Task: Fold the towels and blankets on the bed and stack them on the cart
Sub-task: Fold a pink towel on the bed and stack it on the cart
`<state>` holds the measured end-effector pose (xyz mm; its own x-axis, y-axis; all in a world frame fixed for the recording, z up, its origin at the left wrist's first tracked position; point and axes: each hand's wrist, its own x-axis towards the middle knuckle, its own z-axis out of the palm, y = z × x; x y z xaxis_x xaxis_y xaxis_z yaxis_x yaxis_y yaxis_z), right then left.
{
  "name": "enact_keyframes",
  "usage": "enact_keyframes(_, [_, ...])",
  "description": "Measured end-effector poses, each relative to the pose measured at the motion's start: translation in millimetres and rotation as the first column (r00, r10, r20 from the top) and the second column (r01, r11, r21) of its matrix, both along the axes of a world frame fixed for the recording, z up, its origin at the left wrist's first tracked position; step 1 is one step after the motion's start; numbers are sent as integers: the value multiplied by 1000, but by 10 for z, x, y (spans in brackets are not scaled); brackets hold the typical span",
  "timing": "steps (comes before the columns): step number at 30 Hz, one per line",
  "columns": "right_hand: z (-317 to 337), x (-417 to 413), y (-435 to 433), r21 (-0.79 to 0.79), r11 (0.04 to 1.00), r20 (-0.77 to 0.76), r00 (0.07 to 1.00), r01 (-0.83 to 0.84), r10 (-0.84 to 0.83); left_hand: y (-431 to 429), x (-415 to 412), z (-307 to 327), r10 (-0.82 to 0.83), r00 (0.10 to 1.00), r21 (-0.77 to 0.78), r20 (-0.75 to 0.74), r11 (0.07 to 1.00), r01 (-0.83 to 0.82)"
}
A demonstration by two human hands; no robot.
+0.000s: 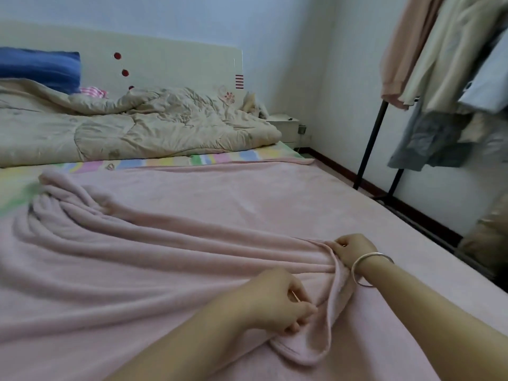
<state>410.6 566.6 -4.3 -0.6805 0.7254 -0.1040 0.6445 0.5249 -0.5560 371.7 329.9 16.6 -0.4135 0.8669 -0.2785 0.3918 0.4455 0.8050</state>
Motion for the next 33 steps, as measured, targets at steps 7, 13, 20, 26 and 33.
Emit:
enact_keyframes(7, [-10,564,596,-80,971,14,974,224,-224,240,240,38,208,781,87,-588,977,-194])
enact_keyframes(13, [-89,811,59,-177,955,-65,966,237,-251,-159,450,-164,352,760,172,-547,935,-309])
enact_keyframes(20, [-289,1118,-466,-275,956,-52,991,106,-125,-253,830,-489,360,638,244,-681,933,-265])
enact_keyframes(26, [-327,1213,-641,-325,928,-133,962,183,-237,-267,702,-622,170,242,135,-955,979,-155])
enact_keyframes(33, [-173,1458,188,-656,684,-341,685,318,-645,36,541,-406,184,431,147,-884,982,-117])
